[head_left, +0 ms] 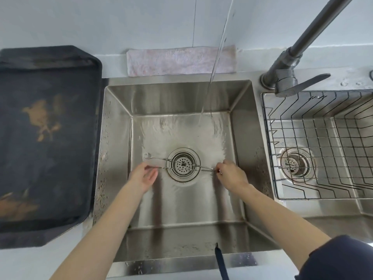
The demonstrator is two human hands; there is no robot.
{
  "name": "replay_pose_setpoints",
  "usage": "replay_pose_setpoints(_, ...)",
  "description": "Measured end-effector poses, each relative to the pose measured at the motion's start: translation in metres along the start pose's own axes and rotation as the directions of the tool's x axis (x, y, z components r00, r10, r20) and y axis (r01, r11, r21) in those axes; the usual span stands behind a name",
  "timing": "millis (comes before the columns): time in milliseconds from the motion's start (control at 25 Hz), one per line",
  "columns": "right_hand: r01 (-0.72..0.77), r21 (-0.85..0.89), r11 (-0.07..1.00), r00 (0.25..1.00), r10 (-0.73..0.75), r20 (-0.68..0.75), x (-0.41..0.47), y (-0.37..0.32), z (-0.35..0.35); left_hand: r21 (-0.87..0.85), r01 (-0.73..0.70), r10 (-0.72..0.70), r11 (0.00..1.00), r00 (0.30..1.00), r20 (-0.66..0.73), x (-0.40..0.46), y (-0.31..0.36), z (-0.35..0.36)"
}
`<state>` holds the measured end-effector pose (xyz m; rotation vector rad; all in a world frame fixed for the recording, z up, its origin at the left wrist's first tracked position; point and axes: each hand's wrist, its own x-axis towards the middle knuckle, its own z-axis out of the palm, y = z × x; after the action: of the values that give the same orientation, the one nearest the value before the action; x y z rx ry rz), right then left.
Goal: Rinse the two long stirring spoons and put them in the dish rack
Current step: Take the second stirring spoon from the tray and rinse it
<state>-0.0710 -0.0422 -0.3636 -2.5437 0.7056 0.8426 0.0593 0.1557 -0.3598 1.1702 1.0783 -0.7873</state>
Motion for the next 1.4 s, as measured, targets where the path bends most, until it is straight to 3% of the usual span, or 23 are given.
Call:
replay_pose_setpoints(280,-0.029,0.067,0.997,1.0,0.029,-0.007,0.001,0.0,0.003,0.034,0.065,-0.063,0.997,0.997,-0.05,0.003,-0.011,-0.013)
replay_pose_setpoints(480,-0.024,0.09,0.996,1.0,0.025,-0.014,-0.001,-0.002,-0.002,0.199,0.037,-0.032,0.979,0.999,-0.028,-0.003,-0.006,-0.011)
replay_pose_setpoints(560,-0.011,0.082,0.997,1.0,0.012,-0.015,-0.005,-0.002,-0.005,0.35,0.003,-0.002,0.937,1.0,-0.003,-0.009,-0.006,-0.009)
replay_pose_setpoints(720,0.02,0.034,0.999,1.0,-0.019,-0.017,-0.016,-0.007,-0.018,0.732,-0.179,0.164,0.657,0.982,0.094,-0.035,-0.005,-0.001)
replay_pose_setpoints(840,0.048,-0.002,0.999,0.998,-0.048,-0.03,-0.028,-0.014,-0.028,0.849,-0.347,0.277,0.398,0.928,0.25,-0.054,-0.004,0.006)
replay_pose_setpoints(1040,0.107,-0.031,0.994,0.989,-0.11,-0.101,-0.054,-0.022,-0.047,0.873,-0.486,0.341,-0.036,0.815,0.468,-0.092,0.002,0.017)
replay_pose_setpoints(1400,0.188,-0.024,0.982,0.934,-0.186,-0.306,-0.108,-0.009,-0.088,0.713,-0.438,0.43,-0.547,0.584,0.689,-0.163,-0.004,0.035)
